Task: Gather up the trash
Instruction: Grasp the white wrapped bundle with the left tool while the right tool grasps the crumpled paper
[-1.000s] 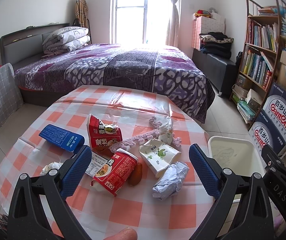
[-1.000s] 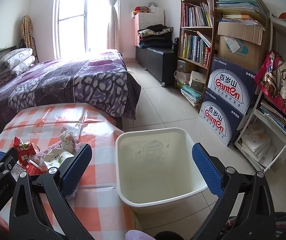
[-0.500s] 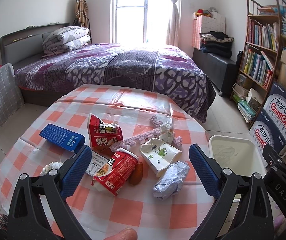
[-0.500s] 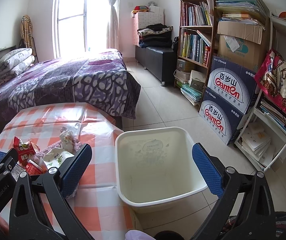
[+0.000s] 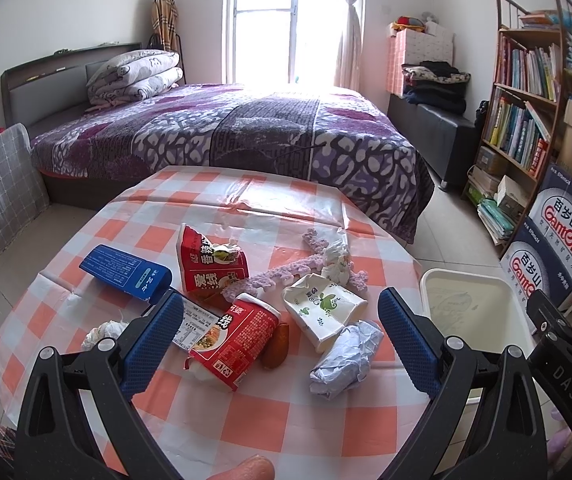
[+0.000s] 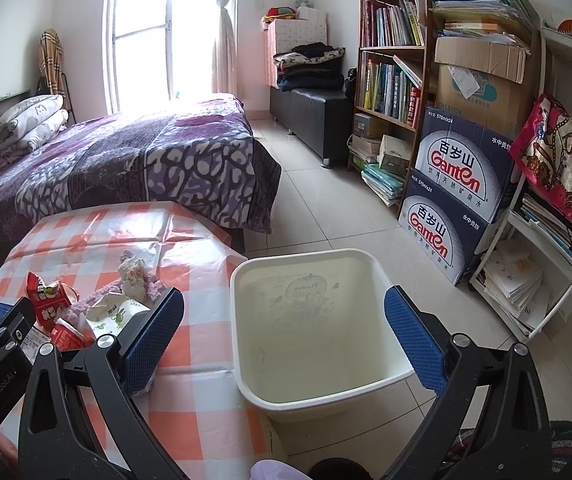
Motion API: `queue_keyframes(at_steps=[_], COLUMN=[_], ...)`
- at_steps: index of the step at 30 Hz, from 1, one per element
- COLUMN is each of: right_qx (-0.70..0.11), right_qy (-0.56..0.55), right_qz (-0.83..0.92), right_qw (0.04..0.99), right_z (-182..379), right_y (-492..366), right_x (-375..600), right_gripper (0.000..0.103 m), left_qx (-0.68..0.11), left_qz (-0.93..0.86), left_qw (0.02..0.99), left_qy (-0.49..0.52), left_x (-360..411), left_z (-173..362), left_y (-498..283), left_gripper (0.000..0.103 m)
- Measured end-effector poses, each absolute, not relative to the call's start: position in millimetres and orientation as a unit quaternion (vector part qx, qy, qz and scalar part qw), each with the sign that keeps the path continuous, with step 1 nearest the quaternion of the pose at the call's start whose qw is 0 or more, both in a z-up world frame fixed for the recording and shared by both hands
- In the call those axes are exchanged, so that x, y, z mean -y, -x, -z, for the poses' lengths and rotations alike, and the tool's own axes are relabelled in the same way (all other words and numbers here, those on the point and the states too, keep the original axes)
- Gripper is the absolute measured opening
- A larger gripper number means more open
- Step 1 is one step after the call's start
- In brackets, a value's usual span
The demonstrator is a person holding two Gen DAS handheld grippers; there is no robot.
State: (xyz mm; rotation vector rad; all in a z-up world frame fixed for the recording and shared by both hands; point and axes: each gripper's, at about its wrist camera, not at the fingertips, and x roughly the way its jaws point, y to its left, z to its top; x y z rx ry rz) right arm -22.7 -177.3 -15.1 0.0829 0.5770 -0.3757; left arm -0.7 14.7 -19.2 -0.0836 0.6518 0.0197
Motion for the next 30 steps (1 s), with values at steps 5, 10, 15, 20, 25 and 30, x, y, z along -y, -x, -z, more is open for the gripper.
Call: queue_keyframes(at_steps=[5, 10, 15, 20, 25, 30], right_qx=[-0.333, -0.398, -0.466, -0.526, -0.565, -0.592], right_qy=[-0.059, -0.073, -0.079, -0.089, -0.121, -0.174], right_qz=[0.179, 0.155, 0.116, 0.08, 0.06, 0.056], right_qw=[0.924, 0.901, 0.873, 0.842, 0.814, 0.785], right_z=[24.0, 25.6, 28.6, 40.8, 67.0, 94.7], right_y=[10.1, -18.3, -52.2, -78.6, -93.5, -99.1], right_x=[173.6, 173.7, 162.3, 153.7, 150.3, 148.2], right_gripper=[0.096, 0.096, 0.096, 0.096, 0.096, 0.096], left_qx=[-0.377, -0.415, -0.463, -0.567, -0.631, -0.654], left_qz=[-0.021, -0.037, -0.058, -0.061, -0.05, -0.028], left_qw=[0.925, 0.906, 0.881, 0.818, 0.772, 0.753], left_qy=[0.054, 0.072, 0.081, 0.078, 0.062, 0.069], left_x=[-25.5, -45.5, -84.4, -135.7, -173.4, -191.3], left_z=[26.4, 25.1, 28.0, 53.8, 80.5, 101.1], left_y=[-12.2, -37.2, -71.7, -98.9, -98.6, -94.9], left_gripper=[0.095, 0.095, 0.095, 0.095, 0.095, 0.095])
